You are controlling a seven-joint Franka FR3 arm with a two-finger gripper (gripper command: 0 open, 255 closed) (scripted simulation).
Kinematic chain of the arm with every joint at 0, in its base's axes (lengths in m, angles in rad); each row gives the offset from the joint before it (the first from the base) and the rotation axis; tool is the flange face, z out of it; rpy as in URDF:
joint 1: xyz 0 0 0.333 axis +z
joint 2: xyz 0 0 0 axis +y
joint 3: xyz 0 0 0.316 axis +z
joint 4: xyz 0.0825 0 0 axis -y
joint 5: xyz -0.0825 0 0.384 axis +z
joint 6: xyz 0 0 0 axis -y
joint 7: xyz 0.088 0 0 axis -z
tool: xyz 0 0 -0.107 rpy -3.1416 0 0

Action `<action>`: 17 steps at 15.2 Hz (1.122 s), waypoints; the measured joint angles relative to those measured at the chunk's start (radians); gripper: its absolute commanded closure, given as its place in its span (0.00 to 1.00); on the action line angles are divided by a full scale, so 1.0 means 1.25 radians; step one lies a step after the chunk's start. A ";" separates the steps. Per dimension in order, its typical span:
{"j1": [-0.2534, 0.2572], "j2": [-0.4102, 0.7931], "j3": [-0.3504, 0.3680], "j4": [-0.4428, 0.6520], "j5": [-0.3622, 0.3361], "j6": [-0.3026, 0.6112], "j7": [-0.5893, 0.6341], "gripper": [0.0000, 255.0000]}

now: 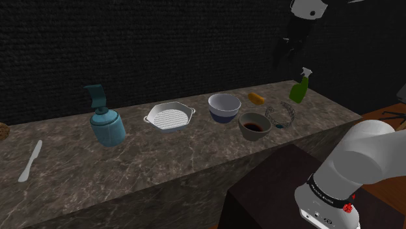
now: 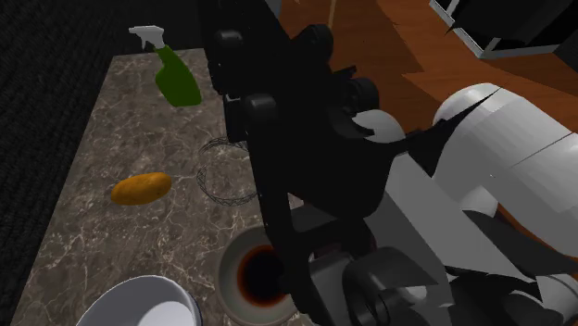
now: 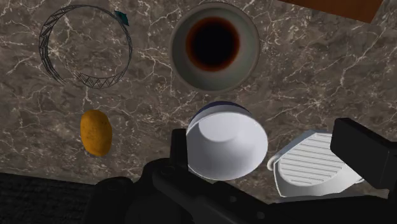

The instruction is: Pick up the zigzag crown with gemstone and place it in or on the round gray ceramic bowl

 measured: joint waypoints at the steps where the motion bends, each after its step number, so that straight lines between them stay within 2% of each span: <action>1: 0.000 0.000 0.000 0.000 0.000 0.000 0.000 0.00; 8: -0.018 -0.021 -0.047 -0.151 -0.044 0.128 -0.045 0.00; 17: -0.060 0.045 -0.136 -0.328 -0.129 0.373 -0.110 0.00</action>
